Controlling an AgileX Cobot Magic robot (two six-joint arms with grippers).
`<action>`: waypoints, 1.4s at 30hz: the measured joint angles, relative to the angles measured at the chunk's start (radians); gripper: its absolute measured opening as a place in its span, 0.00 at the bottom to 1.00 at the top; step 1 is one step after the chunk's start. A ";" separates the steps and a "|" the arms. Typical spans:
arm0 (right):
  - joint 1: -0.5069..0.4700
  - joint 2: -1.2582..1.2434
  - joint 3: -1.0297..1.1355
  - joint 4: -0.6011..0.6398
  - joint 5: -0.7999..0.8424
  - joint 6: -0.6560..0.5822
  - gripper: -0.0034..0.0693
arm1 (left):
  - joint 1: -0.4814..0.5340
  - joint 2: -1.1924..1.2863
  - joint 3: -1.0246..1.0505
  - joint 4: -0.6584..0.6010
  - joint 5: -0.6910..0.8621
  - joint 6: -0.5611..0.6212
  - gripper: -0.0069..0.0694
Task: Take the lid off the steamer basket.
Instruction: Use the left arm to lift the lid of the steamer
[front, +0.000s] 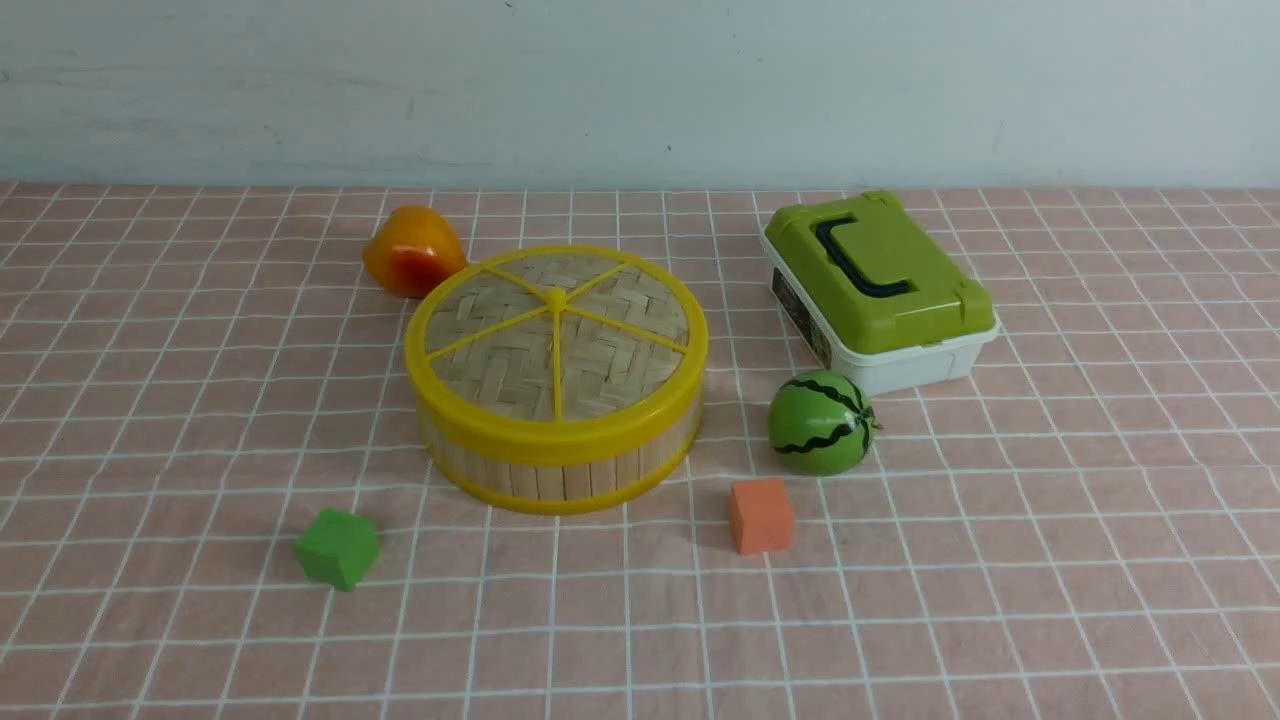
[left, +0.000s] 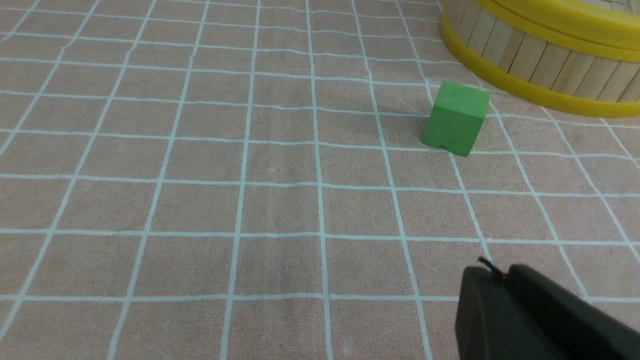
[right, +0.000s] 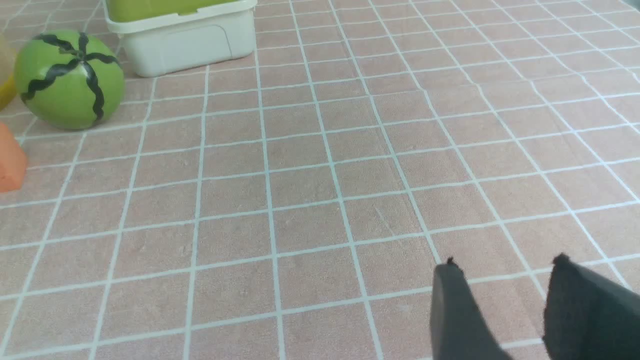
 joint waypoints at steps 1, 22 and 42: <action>0.000 0.000 0.000 0.000 0.000 0.000 0.38 | 0.000 0.000 0.000 0.000 0.000 0.000 0.14; 0.000 0.000 0.000 -0.001 0.000 0.000 0.38 | 0.000 0.000 0.000 0.000 0.000 0.000 0.16; 0.000 0.000 0.000 0.000 0.000 0.000 0.38 | 0.000 0.000 0.000 0.000 0.000 0.000 0.18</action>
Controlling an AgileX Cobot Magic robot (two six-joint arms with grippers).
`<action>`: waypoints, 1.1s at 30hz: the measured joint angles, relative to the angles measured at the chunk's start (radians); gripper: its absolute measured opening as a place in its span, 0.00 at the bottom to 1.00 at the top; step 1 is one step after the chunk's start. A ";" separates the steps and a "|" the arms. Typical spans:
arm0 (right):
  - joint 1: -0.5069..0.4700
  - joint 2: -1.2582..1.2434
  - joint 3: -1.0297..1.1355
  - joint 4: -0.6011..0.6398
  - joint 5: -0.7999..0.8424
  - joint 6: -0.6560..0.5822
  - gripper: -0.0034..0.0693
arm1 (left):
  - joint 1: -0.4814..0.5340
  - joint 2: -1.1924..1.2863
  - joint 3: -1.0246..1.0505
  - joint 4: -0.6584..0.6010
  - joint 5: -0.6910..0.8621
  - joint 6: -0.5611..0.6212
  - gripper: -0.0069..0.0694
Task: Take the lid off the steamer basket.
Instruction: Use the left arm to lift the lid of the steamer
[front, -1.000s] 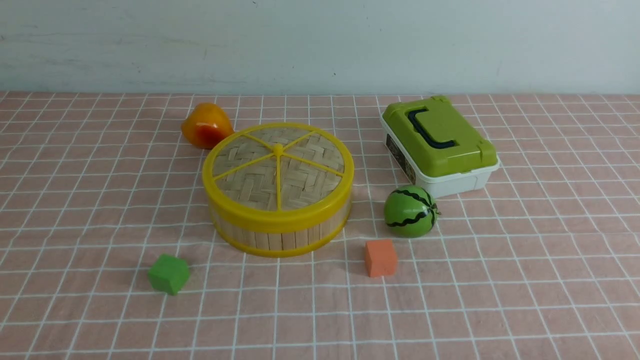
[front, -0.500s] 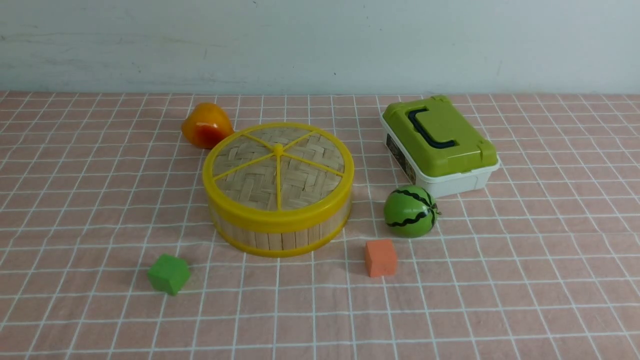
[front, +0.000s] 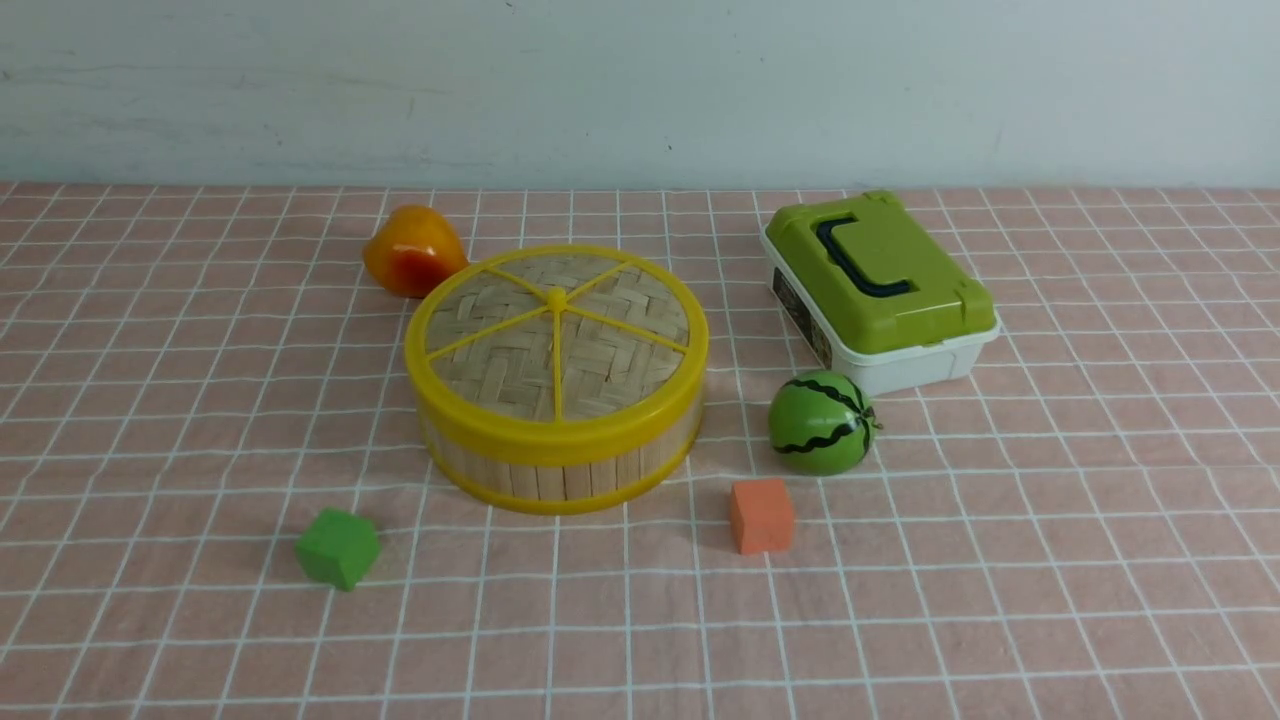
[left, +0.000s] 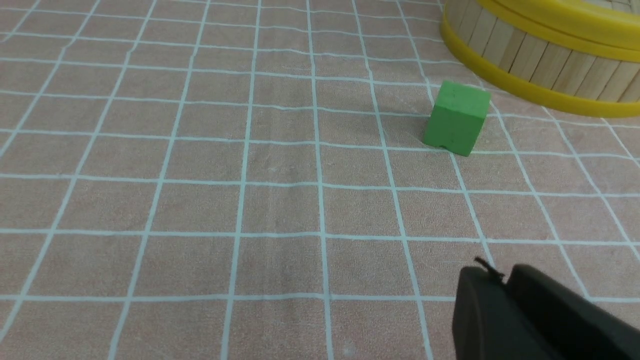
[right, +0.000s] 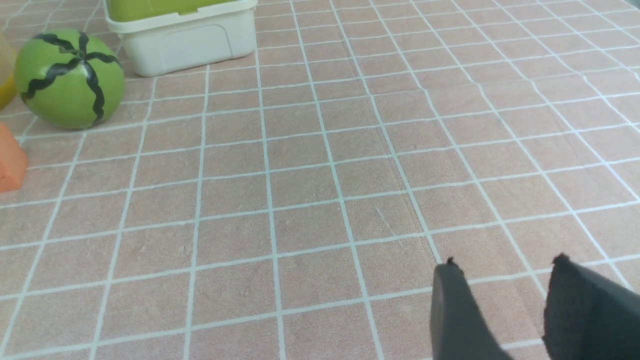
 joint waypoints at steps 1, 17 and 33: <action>0.000 0.000 0.000 0.000 0.000 0.000 0.38 | 0.000 0.000 0.000 -0.001 0.000 0.000 0.18; 0.000 0.000 0.000 0.000 0.000 0.000 0.38 | 0.000 0.000 0.000 -0.025 -0.386 0.000 0.19; 0.000 0.000 0.000 0.000 0.000 0.000 0.38 | 0.000 0.000 -0.058 -0.063 -1.191 -0.267 0.18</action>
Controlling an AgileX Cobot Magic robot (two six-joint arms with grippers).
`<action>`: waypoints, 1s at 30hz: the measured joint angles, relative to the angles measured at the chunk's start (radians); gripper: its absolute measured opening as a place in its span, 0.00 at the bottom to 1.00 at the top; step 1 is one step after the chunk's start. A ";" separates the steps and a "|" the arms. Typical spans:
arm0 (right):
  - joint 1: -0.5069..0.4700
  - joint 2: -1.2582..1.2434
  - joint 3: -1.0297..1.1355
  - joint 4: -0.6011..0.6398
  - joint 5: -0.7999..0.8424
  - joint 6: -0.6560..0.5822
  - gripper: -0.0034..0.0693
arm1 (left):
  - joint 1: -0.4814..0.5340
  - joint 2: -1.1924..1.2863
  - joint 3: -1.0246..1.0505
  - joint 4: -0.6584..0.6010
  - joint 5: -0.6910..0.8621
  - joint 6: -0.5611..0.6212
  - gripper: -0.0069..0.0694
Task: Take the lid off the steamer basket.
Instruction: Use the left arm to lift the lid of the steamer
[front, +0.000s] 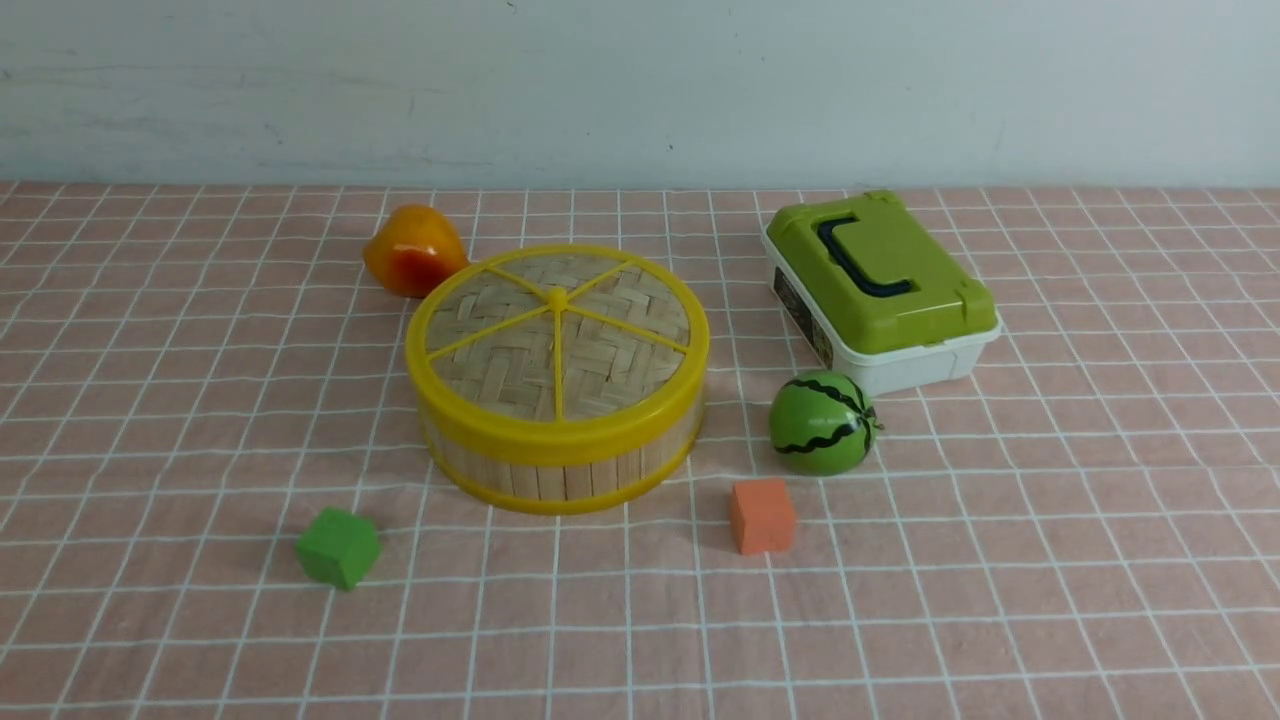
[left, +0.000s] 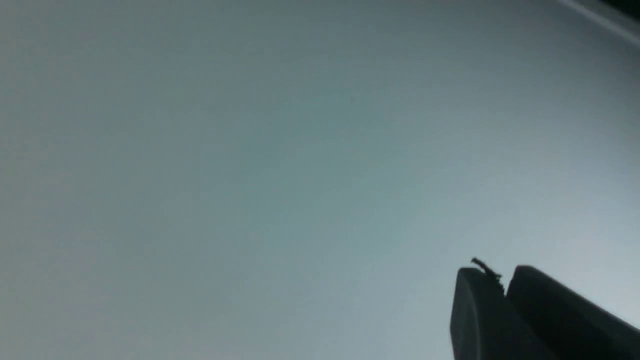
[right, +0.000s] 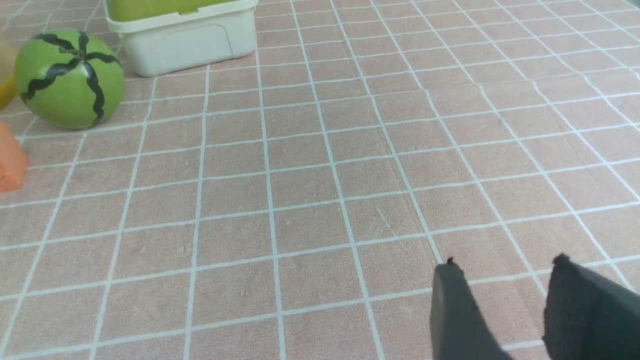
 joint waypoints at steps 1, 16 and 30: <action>0.000 0.000 0.000 0.000 0.000 0.000 0.38 | 0.000 0.000 -0.008 -0.001 0.008 -0.009 0.17; 0.000 0.000 0.000 0.000 0.000 0.000 0.38 | 0.001 0.462 -0.495 0.036 0.888 0.061 0.07; 0.000 0.000 0.000 0.000 0.000 0.000 0.38 | 0.001 1.200 -0.934 -0.261 1.492 0.269 0.07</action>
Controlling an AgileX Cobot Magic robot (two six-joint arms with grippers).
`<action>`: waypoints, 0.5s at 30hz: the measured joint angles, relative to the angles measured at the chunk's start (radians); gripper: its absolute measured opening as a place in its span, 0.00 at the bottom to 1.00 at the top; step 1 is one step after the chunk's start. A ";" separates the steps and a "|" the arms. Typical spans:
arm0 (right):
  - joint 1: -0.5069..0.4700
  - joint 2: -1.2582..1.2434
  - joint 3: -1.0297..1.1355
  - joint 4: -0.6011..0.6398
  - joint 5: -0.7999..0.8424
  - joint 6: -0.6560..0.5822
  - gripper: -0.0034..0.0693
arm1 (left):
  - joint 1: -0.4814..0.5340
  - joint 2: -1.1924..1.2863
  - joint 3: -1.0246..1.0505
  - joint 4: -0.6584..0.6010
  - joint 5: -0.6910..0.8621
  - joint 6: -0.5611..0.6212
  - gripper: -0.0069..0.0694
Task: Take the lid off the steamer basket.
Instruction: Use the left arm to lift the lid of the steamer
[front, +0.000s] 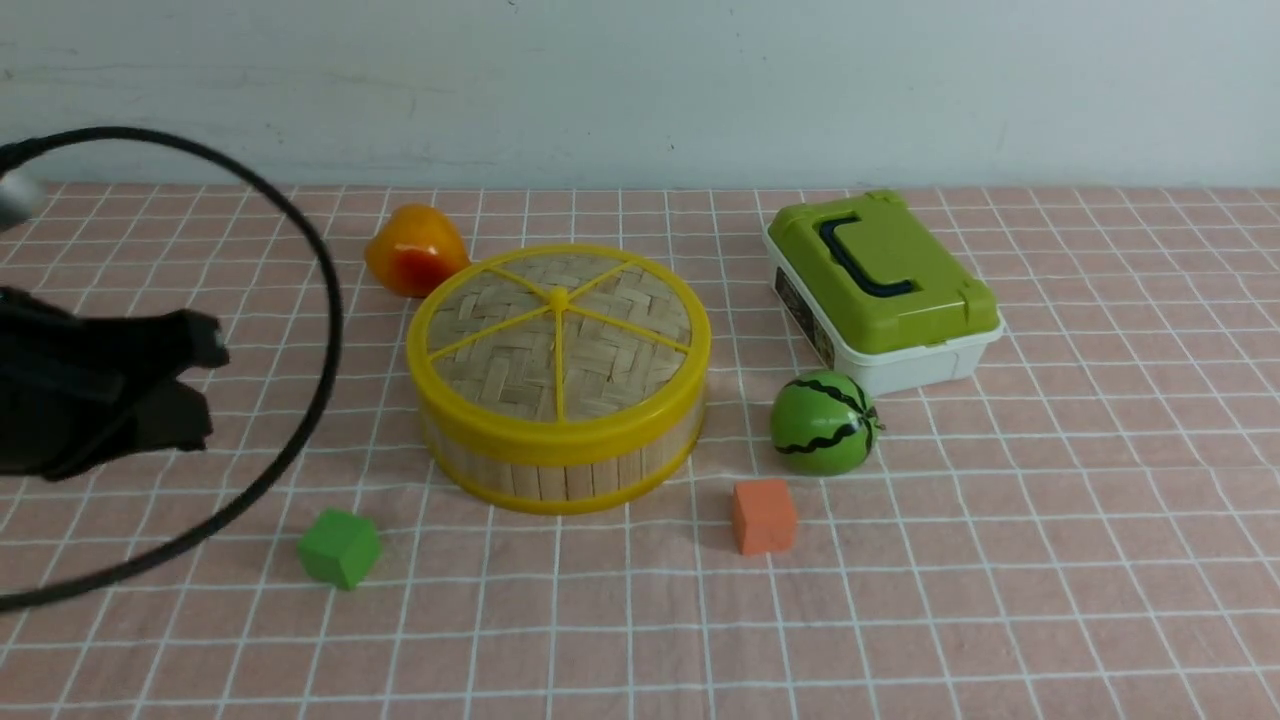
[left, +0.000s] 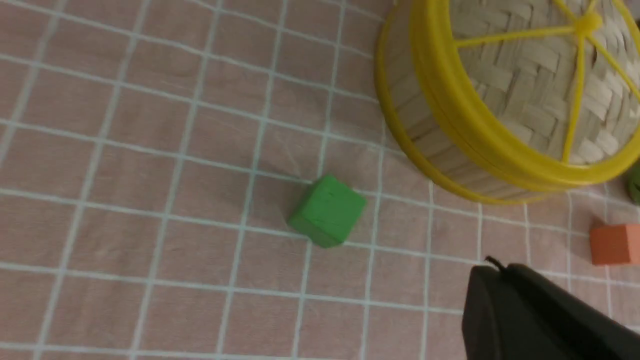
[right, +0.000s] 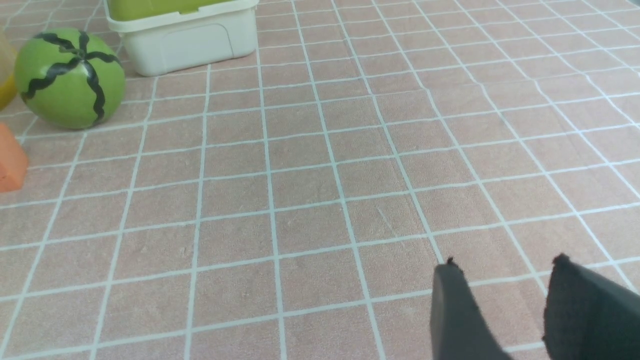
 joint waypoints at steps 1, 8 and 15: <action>0.000 0.000 0.000 0.000 0.000 0.000 0.38 | 0.000 0.033 -0.030 -0.034 0.014 0.024 0.07; 0.000 0.000 0.000 0.000 0.000 0.000 0.38 | 0.000 0.273 -0.253 -0.246 0.150 0.237 0.07; 0.000 0.000 0.000 0.000 0.000 0.000 0.38 | -0.083 0.450 -0.488 -0.184 0.208 0.232 0.07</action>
